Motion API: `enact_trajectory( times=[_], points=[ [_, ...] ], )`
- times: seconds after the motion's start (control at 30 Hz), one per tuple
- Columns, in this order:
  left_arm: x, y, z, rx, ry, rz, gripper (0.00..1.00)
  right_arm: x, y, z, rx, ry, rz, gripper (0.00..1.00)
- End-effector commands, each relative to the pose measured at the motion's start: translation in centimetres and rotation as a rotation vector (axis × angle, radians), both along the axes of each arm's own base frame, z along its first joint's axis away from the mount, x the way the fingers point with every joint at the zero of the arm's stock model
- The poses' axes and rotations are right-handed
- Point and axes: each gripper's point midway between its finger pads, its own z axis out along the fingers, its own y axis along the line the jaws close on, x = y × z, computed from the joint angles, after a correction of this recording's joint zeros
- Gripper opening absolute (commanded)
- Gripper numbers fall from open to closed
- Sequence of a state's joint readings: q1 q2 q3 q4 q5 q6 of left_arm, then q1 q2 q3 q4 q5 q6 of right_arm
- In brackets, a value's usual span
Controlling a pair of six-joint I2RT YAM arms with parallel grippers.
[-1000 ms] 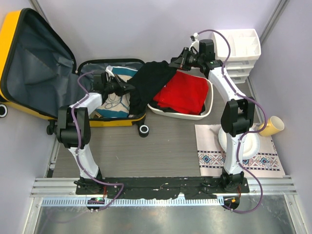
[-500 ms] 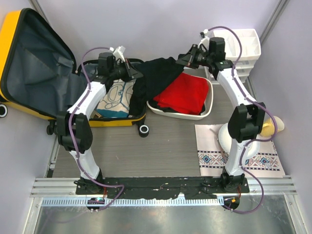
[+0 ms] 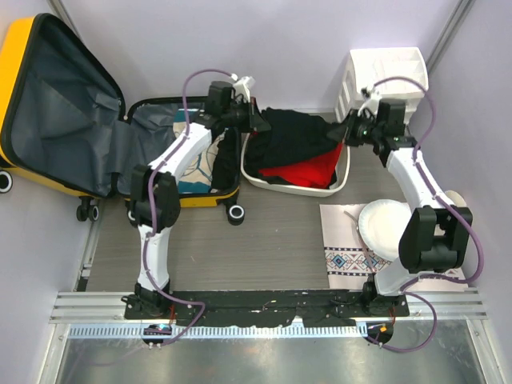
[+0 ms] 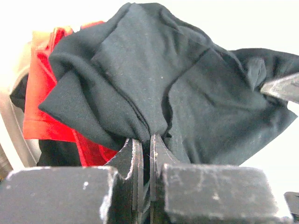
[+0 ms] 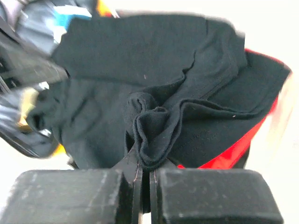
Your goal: Open, take out, and arrange the luggage
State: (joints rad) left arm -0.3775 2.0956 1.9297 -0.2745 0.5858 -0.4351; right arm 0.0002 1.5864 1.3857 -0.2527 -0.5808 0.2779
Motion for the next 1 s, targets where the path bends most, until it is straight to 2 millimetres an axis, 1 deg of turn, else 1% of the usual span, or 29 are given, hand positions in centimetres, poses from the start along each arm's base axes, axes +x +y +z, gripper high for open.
enact_trajectory(
  times=[0.0,0.03,0.07,0.1,0.13,0.17,0.2,0.23,0.27,0.3,0.33,0.37,0.4,0.43,0.47,0.5,0.53,0.6,0.63,0.67,0.7,0.73,0.77,0.8,0.83,0.87,0.9,0.93,0.97],
  points=[
    [2.2,-0.3,-4.7,0.086,0.033,0.032,0.02,-0.9,-1.6,-7.2,-0.168,0.036,-0.021,0.01],
    [2.2,-0.4,-5.4,0.108,0.028,0.022,0.02,-1.4,-1.7,-9.1,-0.182,0.065,-0.018,0.01],
    [2.3,-0.7,-5.5,0.126,0.018,0.017,0.02,-1.4,-1.9,-9.9,-0.201,0.073,-0.009,0.01],
    [1.9,-0.9,-6.3,0.147,0.032,0.0,0.03,-1.5,-1.9,-10.9,-0.208,0.098,-0.002,0.01],
    [1.9,-0.9,-6.2,0.148,0.032,-0.006,0.06,-1.9,-1.9,-11.4,-0.211,0.123,0.011,0.01],
    [1.9,-0.9,-5.3,0.148,0.019,-0.01,0.16,-2.1,-1.9,-11.5,-0.221,0.123,0.021,0.01],
    [1.6,-0.6,-5.4,0.174,0.015,-0.023,0.22,-2.2,-1.9,-11.3,-0.227,0.118,0.026,0.01],
    [1.3,-0.3,-4.2,0.181,-0.005,-0.026,0.33,-2.3,-1.9,-11.1,-0.234,0.11,0.029,0.01],
    [1.2,0.0,-3.4,0.189,-0.017,-0.026,0.52,-2.3,-1.9,-10.8,-0.237,0.106,0.031,0.01],
    [0.7,1.1,-3.1,0.208,0.0,-0.021,0.59,-2.0,-1.9,-10.0,-0.241,0.089,0.036,0.12],
    [0.1,1.8,-0.9,0.194,-0.021,-0.02,0.64,-2.2,-2.0,-9.8,-0.241,0.112,0.035,0.23],
    [-0.7,2.5,-0.5,0.192,-0.004,-0.017,0.72,-2.1,-2.0,-9.3,-0.24,0.113,0.034,0.33],
    [-0.8,4.2,0.3,0.176,-0.002,-0.002,0.75,-1.7,-2.0,-7.8,-0.238,0.101,0.029,0.49],
    [-1.4,5.0,1.0,0.149,0.002,-0.014,0.78,-1.5,-2.1,-7.1,-0.236,0.092,0.022,0.56],
    [-2.8,6.5,2.0,0.142,0.002,0.003,0.79,-1.3,-2.1,-6.2,-0.237,0.077,0.013,0.65],
    [-2.5,8.8,2.0,0.142,0.012,0.048,0.8,-1.0,-2.0,-4.9,-0.233,0.051,0.009,0.69],
    [-3.0,9.9,1.9,0.152,0.02,0.062,0.81,-0.9,-2.1,-4.4,-0.224,0.047,0.001,0.7],
    [-4.3,12.8,0.8,0.189,0.07,0.095,0.81,-0.3,-2.1,-2.9,-0.219,0.023,-0.014,0.77],
    [-4.9,13.6,-0.5,0.221,0.103,0.104,0.81,-0.1,-2.1,-2.5,-0.211,0.023,-0.025,0.79],
    [-5.2,14.4,-1.2,0.262,0.1,0.108,0.81,0.2,-2.1,-2.0,-0.207,0.013,-0.034,0.8],
    [-6.0,14.8,-1.4,0.274,0.11,0.105,0.81,0.6,-2.2,-1.3,-0.202,0.002,-0.043,0.8],
    [-6.8,14.9,-2.7,0.286,0.135,0.091,0.81,0.9,-2.1,-1.0,-0.195,-0.004,-0.043,0.8],
    [-7.1,14.9,-3.2,0.287,0.143,0.093,0.81,1.1,-2.0,-0.6,-0.179,-0.006,-0.048,0.8],
    [-6.9,14.8,-2.9,0.275,0.116,0.102,0.81,1.6,-1.7,0.1,-0.167,-0.024,-0.043,0.8],
    [-7.3,14.7,-4.3,0.28,0.142,0.105,0.81,1.9,-1.4,0.4,-0.156,-0.029,-0.039,0.8],
    [-7.3,14.6,-4.6,0.275,0.157,0.117,0.81,2.1,-0.8,0.6,-0.146,-0.031,-0.03,0.8],
    [-7.2,14.5,-4.9,0.27,0.165,0.123,0.81,2.4,-0.5,1.4,-0.14,-0.049,-0.028,0.8],
    [-7.1,14.4,-6.2,0.27,0.201,0.127,0.81,2.8,-0.2,1.3,-0.131,-0.044,-0.019,0.8],
    [-7.0,14.3,-6.7,0.269,0.219,0.13,0.81,2.9,0.2,1.3,-0.119,-0.037,-0.015,0.8]
  ],
)
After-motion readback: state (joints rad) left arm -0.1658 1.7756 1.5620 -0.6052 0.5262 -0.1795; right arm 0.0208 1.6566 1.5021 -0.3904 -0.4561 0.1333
